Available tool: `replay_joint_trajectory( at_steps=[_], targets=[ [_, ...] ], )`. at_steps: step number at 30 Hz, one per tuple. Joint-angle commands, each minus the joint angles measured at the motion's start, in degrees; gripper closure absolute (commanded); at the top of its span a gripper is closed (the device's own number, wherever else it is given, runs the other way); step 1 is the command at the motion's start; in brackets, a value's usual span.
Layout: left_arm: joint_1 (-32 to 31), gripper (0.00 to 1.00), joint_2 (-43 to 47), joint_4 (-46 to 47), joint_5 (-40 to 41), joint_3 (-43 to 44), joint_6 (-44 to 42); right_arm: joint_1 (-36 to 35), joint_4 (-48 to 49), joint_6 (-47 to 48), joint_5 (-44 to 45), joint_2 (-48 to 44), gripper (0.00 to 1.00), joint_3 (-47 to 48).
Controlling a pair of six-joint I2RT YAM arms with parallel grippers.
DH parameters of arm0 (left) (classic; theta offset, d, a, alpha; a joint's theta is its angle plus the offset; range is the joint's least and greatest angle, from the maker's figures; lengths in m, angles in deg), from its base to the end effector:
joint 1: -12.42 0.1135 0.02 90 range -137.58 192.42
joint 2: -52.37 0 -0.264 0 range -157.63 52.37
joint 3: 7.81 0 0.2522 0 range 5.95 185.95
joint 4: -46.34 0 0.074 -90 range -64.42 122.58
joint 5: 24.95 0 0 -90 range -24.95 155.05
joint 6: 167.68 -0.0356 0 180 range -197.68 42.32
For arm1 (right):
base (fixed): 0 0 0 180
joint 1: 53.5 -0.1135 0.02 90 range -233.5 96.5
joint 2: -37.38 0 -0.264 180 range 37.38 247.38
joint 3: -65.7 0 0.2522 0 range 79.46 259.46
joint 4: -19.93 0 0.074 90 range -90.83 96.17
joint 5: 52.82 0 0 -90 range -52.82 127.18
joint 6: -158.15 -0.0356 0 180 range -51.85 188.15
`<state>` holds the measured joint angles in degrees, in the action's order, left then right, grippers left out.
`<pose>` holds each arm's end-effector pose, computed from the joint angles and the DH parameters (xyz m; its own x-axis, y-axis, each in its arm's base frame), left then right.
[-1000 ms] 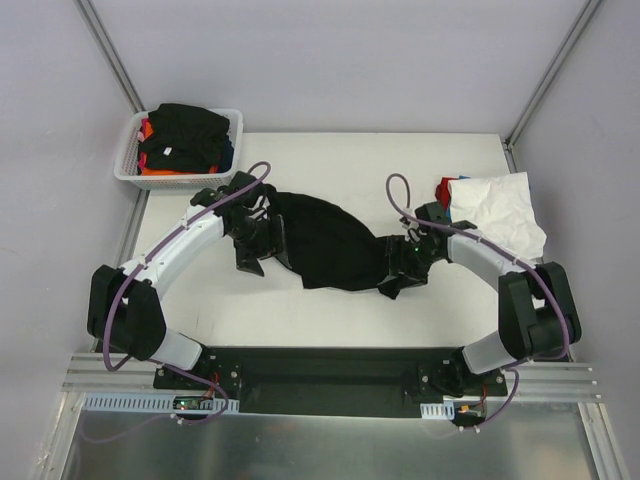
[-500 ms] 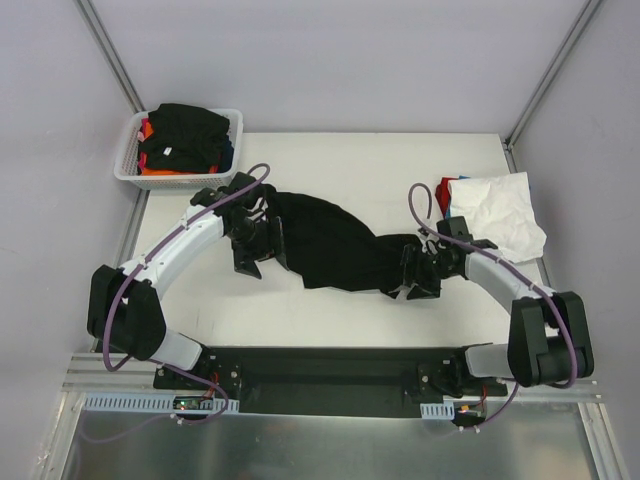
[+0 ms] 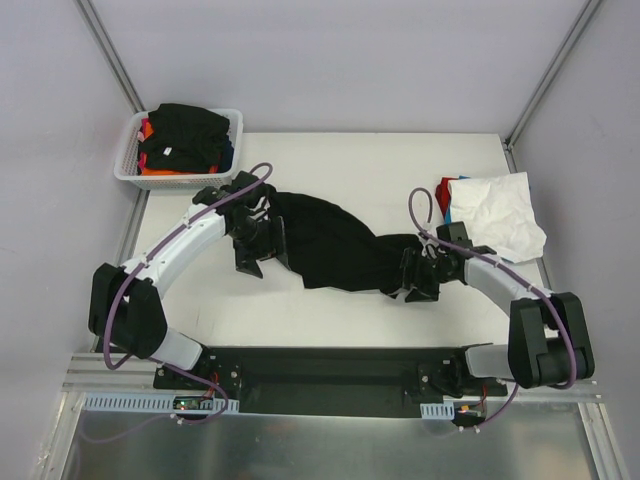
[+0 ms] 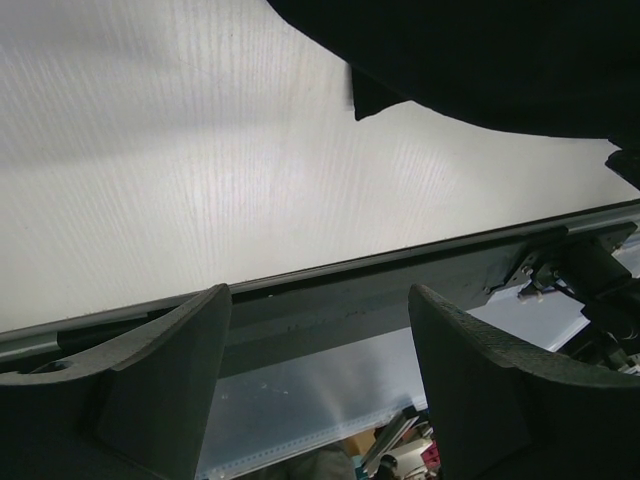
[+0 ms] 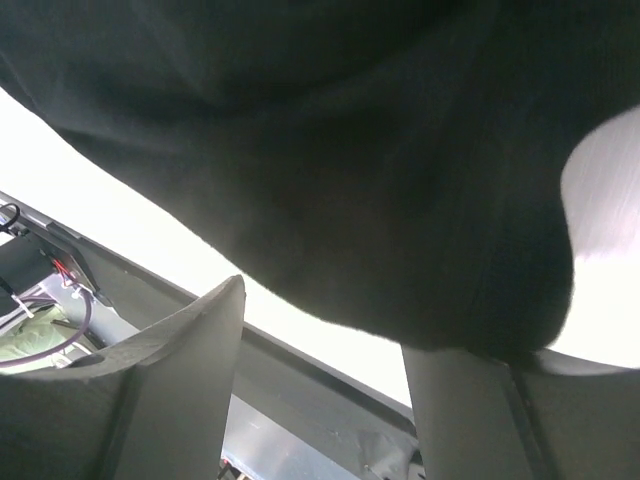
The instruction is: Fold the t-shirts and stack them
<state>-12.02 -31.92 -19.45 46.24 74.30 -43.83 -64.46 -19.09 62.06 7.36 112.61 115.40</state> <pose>0.2558 -0.1288 0.2668 -0.9804 -0.1336 -0.1450 -0.0534 0.8878 -0.4572 0.2179 0.0602 0.1654 -0.9212 -0.0847 -0.3797 -0.2786 0.8248 0.4921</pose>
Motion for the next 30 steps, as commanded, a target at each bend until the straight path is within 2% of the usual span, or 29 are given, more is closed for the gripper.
replay_joint_trajectory(
  at_steps=[1, 8, 10, 13, 14, 16, 17, 23, 30],
  targets=[
    [-0.60, 0.28, 2.90, -2.81, 1.93, -0.07, 0.78, 0.15, 4.24, -0.42, -1.47, 3.87, 0.36, 2.02],
    [-0.60, 0.28, 4.75, -4.48, 3.16, -0.86, 0.61, 0.15, 6.97, 0.02, -2.17, 9.50, 0.37, 4.92],
    [-0.60, 0.28, 5.27, -4.75, 3.43, -1.65, 0.52, 0.06, 7.76, -0.41, -2.43, 11.08, 0.41, 5.62],
    [-0.60, 0.28, 5.54, -4.92, 3.69, -2.61, 0.43, -0.03, 8.29, -0.59, -2.52, 12.93, 0.57, 6.85],
    [-0.60, 0.28, 5.45, -4.92, 3.69, -2.70, 0.43, 0.06, 8.29, -0.68, -2.43, 13.02, 0.70, 7.12],
    [-0.60, 0.28, 5.28, -4.92, 3.69, -2.62, 0.43, -0.03, 7.42, -0.86, -1.91, 13.20, 0.86, 8.00],
    [-0.60, 0.28, 5.10, -4.92, 3.69, -2.27, 0.43, -0.11, 6.98, -0.94, -1.82, 13.02, 0.99, 8.96],
    [-0.60, 0.28, 2.21, -3.26, 3.87, 0.54, 0.17, -2.04, -3.47, -1.12, 0.38, 8.99, 0.99, 16.95],
    [-0.69, 0.28, -4.47, 2.10, 0.62, 7.48, 0.87, -2.57, -23.66, -1.56, 1.53, 3.36, 0.97, 35.74]
  ],
)
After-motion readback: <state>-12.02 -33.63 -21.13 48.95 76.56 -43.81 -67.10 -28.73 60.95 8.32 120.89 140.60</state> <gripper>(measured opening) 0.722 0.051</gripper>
